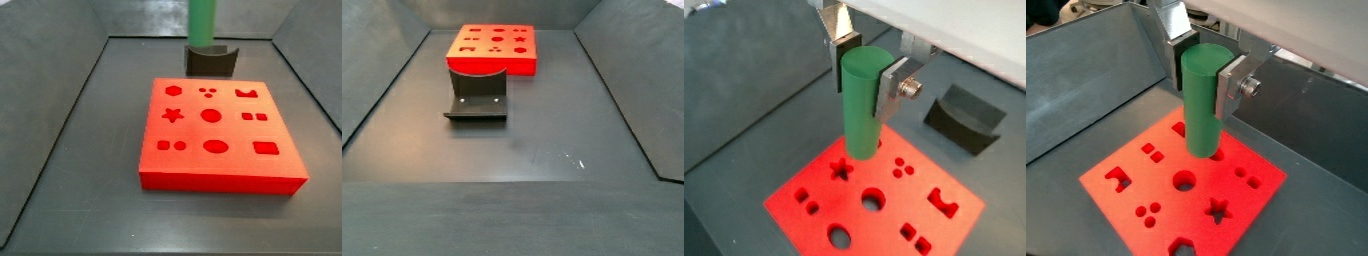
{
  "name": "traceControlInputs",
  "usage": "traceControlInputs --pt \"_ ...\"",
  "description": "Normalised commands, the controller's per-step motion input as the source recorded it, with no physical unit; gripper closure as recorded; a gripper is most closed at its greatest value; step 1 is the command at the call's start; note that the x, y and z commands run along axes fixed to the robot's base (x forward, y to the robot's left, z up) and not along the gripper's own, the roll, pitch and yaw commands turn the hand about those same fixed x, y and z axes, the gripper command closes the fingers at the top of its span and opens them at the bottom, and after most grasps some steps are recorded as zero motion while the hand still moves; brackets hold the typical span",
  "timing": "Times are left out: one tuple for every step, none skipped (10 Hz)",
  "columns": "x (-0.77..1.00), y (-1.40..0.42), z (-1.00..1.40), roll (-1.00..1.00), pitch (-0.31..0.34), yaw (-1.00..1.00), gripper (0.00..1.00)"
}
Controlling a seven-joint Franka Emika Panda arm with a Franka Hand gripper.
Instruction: Insert the round object.
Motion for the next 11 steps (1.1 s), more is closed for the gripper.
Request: traceControlInputs --pt "1.00 0.00 -0.38 0.06 -0.039 -0.02 1.00" --pt "1.00 -0.12 -0.55 0.16 -0.011 -0.15 1.00" --pt "0.86 -0.15 -0.69 0.17 0.000 -0.23 1.00" --pt "0.80 -0.18 -0.73 0.15 0.000 -0.24 1.00" --pt "0.80 -0.20 -0.74 0.08 0.007 -0.23 1.00" --pt "0.78 -0.21 -0.73 0.06 0.030 -0.23 1.00" --pt "0.77 -0.21 -0.71 0.04 0.040 -0.23 1.00" --pt "0.71 -0.19 -0.61 0.07 0.116 -0.21 1.00" --pt "0.13 -0.07 -0.14 0.09 0.050 0.07 1.00" --pt "0.33 -0.09 -0.07 0.14 0.110 0.02 1.00" --pt "0.50 -0.08 0.00 0.39 0.441 0.00 1.00"
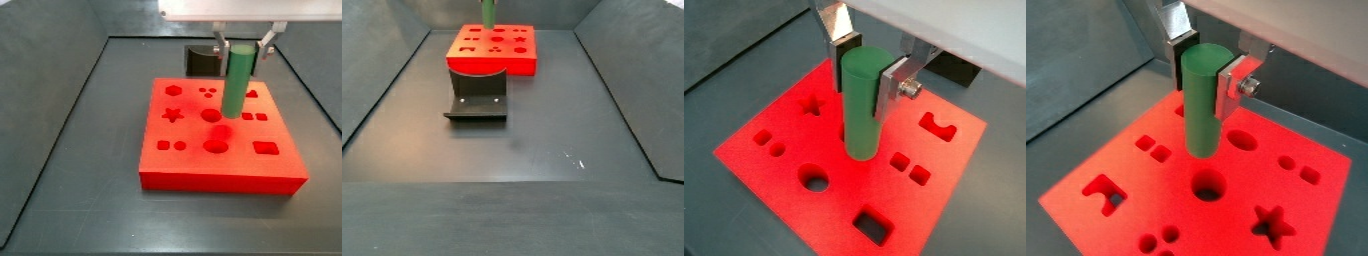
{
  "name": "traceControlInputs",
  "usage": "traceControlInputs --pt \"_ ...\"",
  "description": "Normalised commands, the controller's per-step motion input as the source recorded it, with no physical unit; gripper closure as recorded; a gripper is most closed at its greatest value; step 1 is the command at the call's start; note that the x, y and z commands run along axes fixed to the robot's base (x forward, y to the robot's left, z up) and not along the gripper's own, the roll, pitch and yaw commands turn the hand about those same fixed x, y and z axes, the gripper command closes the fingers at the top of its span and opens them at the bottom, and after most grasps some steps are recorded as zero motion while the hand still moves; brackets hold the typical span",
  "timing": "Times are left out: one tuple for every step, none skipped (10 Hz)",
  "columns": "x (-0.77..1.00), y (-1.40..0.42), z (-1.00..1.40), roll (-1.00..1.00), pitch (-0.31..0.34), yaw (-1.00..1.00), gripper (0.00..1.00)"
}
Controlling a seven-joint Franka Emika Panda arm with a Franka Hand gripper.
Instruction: Insert the round object.
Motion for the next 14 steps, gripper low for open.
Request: traceControlInputs --pt "0.37 -0.03 0.06 0.39 0.494 0.00 1.00" --pt "0.34 0.00 0.11 0.42 0.484 0.00 1.00" --pt "0.31 -0.16 0.09 0.46 0.451 0.00 1.00" --pt "0.00 0.00 -0.05 0.02 0.000 0.00 1.00" --pt "0.23 0.00 -0.17 0.39 0.134 0.00 1.00" --pt "0.23 0.10 -0.20 0.45 0.174 -0.03 1.00" --pt "0.00 0.19 -0.24 0.14 0.041 -0.07 1.00" --pt "-0.15 0.17 -0.11 0.00 0.000 -0.10 1.00" --pt "-0.28 0.09 -0.07 -0.14 -0.066 -0.15 1.00" --pt "-0.36 0.07 0.00 -0.23 -0.129 -0.20 1.00" --pt "-0.51 0.06 0.00 -0.32 -0.214 -0.29 1.00" --pt "-0.46 0.05 0.04 -0.35 -0.273 -0.25 1.00" --pt "-0.15 0.03 0.00 -0.18 -0.156 0.00 1.00" --pt "-0.11 0.02 0.00 -0.22 -0.160 -0.01 1.00"
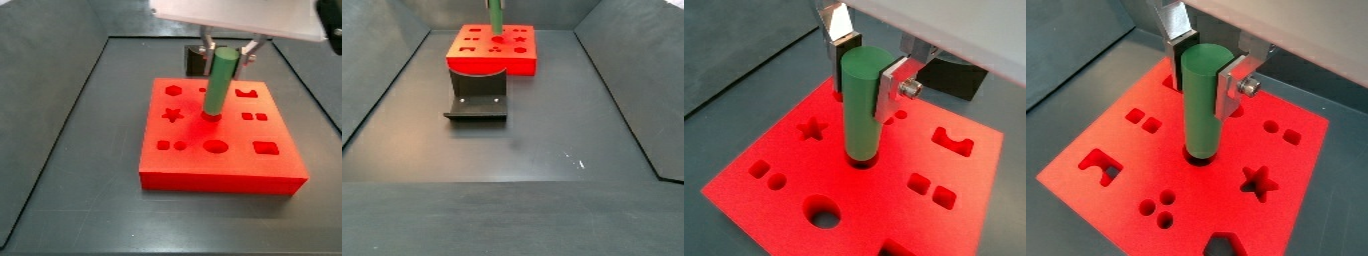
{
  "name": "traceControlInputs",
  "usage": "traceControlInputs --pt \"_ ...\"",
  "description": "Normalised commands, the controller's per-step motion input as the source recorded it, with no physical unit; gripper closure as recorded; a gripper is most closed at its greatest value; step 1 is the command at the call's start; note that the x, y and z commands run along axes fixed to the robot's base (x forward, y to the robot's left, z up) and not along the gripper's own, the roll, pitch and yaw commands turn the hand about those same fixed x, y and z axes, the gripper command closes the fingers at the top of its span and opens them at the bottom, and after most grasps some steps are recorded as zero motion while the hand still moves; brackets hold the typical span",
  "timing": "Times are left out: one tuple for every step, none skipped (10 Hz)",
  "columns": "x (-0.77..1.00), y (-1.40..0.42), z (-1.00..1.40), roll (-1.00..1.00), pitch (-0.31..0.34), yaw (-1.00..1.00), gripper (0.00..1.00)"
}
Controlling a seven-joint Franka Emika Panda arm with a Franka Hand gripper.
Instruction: Insert the round object.
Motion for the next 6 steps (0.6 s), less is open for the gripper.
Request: traceControlInputs --pt "-0.07 0.00 -0.02 -0.10 -0.110 0.00 1.00" --pt "0.00 0.00 -0.13 -0.02 -0.060 0.00 1.00" --pt "0.29 0.00 -0.31 0.00 -0.074 0.00 1.00" --pt "0.29 0.00 -0.31 0.05 -0.040 0.01 1.00" --pt "0.19 0.01 -0.28 0.09 -0.003 0.04 1.00" --pt "0.00 0.01 -0.23 0.08 0.000 0.00 1.00"
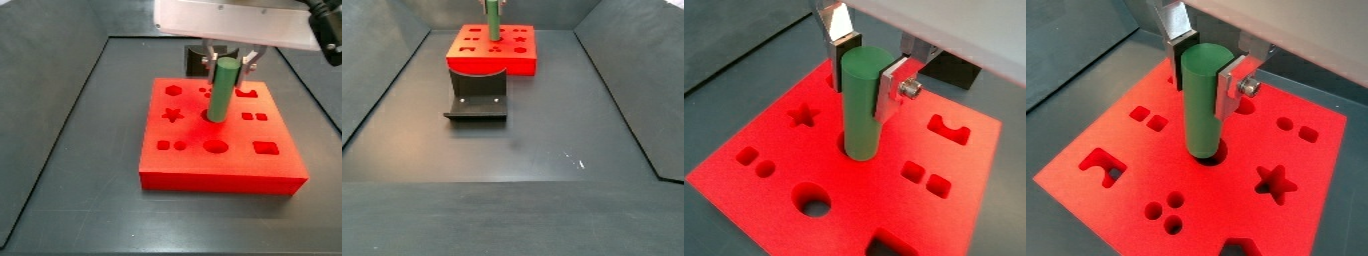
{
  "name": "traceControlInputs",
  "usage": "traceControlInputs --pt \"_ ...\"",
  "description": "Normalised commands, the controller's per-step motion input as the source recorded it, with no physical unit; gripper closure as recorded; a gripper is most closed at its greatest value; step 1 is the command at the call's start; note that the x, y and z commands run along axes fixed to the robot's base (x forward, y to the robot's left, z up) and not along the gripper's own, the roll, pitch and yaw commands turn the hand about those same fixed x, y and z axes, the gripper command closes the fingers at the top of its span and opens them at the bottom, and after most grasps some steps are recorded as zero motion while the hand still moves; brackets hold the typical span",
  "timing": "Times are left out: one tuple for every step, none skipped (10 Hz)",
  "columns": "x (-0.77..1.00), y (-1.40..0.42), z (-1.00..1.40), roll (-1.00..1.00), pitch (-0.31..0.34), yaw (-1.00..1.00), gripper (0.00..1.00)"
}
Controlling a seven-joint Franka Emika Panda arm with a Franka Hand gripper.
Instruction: Insert the round object.
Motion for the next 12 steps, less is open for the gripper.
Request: traceControlInputs --pt "-0.15 0.07 -0.15 0.03 0.000 -0.06 1.00" --pt "-0.40 0.18 -0.05 0.00 0.000 -0.26 1.00" --pt "-0.37 0.12 -0.03 0.00 0.000 -0.26 1.00" --pt "-0.19 0.00 -0.02 0.00 -0.010 -0.14 1.00" --pt "0.00 0.00 -0.15 0.00 -0.024 0.00 1.00" --pt "0.00 0.00 -0.08 0.00 -0.011 0.00 1.00" --pt "0.03 0.01 0.00 0.00 0.000 0.00 1.00" --pt "0.17 0.00 -0.49 -0.07 -0.087 0.00 1.00" --pt "0.11 0.00 -0.86 -0.10 -0.110 0.00 1.00" --pt "0.16 0.06 -0.85 -0.10 -0.139 0.01 1.00" --pt "0.09 0.06 -0.88 -0.05 -0.177 0.00 1.00" --pt "0.00 0.01 -0.91 0.00 -0.169 0.00 1.00"
